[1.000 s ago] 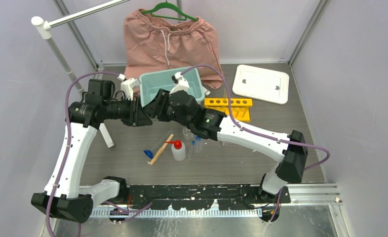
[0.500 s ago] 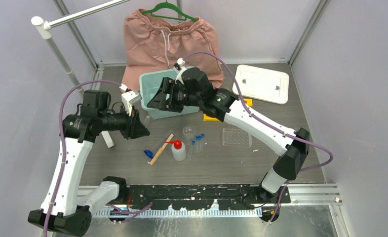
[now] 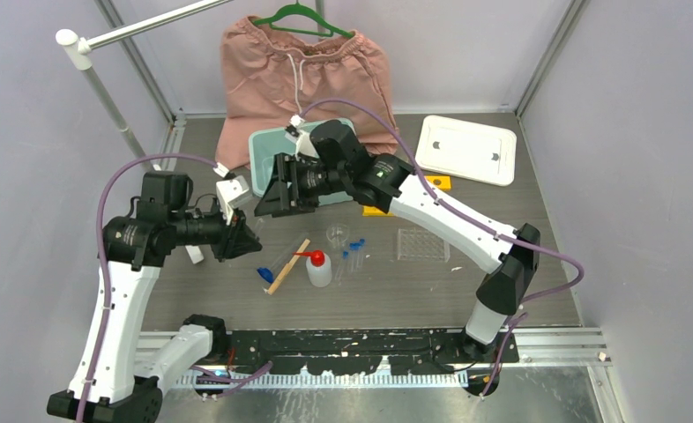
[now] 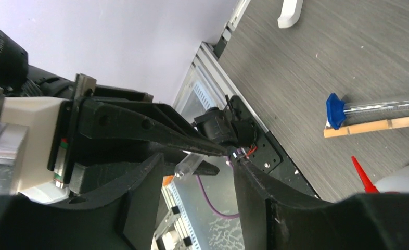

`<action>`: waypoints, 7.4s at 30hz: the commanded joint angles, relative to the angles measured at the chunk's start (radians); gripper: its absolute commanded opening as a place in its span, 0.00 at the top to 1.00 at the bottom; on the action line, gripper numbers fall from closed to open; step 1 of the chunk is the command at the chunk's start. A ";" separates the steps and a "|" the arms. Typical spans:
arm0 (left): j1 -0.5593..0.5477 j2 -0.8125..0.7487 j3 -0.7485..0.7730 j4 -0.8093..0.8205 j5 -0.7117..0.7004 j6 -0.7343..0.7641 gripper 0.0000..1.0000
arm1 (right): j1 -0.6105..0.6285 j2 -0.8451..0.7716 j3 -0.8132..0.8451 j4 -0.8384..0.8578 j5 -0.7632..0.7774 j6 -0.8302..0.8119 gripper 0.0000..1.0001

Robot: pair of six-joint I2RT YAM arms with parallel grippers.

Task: Organize the chemistry lab equipment

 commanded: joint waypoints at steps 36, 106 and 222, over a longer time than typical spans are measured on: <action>0.002 0.014 0.054 0.049 -0.095 -0.095 0.00 | -0.039 -0.021 0.155 -0.412 0.298 -0.264 0.99; 0.002 0.139 0.073 0.056 -0.288 -0.263 0.00 | -0.606 -0.013 -0.346 -0.257 0.867 -0.363 0.99; -0.026 0.173 0.041 0.312 0.020 -0.578 0.03 | -0.043 -0.287 -0.307 0.068 0.606 -0.045 0.99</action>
